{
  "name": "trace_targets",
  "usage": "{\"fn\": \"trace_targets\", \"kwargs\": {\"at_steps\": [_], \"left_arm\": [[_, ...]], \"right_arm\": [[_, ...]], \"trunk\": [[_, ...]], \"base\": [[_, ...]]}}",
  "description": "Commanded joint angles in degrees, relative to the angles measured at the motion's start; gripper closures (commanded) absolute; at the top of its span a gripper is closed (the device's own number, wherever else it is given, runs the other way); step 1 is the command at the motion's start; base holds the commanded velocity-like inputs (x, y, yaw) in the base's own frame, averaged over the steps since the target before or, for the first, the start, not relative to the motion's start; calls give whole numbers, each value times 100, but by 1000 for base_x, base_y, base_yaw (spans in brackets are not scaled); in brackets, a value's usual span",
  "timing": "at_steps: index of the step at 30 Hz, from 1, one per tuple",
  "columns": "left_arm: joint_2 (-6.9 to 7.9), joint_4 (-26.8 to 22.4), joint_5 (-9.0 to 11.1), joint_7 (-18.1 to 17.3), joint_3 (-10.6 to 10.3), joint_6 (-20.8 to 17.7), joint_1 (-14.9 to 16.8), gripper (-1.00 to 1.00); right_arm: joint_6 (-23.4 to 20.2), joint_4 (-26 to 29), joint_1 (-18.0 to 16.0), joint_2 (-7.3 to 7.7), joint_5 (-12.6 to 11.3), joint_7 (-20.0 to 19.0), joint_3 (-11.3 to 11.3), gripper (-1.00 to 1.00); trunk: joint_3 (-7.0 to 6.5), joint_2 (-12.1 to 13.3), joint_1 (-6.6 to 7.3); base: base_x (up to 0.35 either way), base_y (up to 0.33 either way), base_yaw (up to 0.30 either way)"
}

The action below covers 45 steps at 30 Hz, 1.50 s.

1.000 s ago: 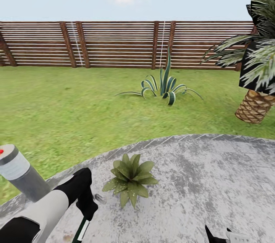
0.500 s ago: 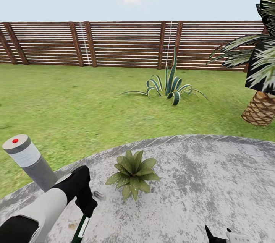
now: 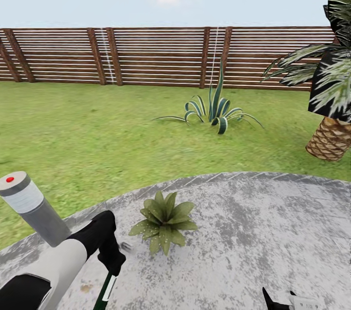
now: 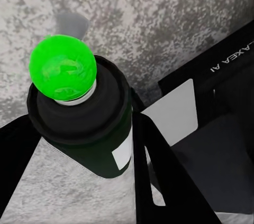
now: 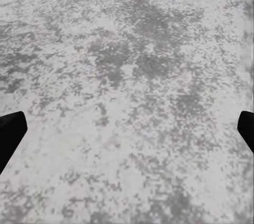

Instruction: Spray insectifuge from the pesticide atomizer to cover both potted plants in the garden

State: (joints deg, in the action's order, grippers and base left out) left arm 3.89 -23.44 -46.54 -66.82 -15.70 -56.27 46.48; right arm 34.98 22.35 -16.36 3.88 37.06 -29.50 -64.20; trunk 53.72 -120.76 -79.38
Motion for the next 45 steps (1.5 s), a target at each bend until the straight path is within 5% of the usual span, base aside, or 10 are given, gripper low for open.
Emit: {"fn": "trace_targets", "kwargs": {"at_steps": [1,14,34,45], "left_arm": [[3,-34,-48,-44,-12,-41,2,100],[-66,-379,-87,-20,-21,-112,45,100],[-14,-360,-110,-15,-12,-114,345,100],[15,-275,-112,-15,-58,-112,312,100]], "right_arm": [[17,-3,-8,-1,21,-47,-48,-100],[17,-10,-8,-1,24,-45,-48,-100],[24,-12,-8,34,245,-38,-48,-100],[24,-9,-8,19,241,-38,-48,-100]], "trunk": [[5,-2,1],[5,-2,1],[5,-2,1],[5,-2,1]], "base": [[0,-271,0],[-109,-222,0],[-11,-6,0],[286,0,0]]}}
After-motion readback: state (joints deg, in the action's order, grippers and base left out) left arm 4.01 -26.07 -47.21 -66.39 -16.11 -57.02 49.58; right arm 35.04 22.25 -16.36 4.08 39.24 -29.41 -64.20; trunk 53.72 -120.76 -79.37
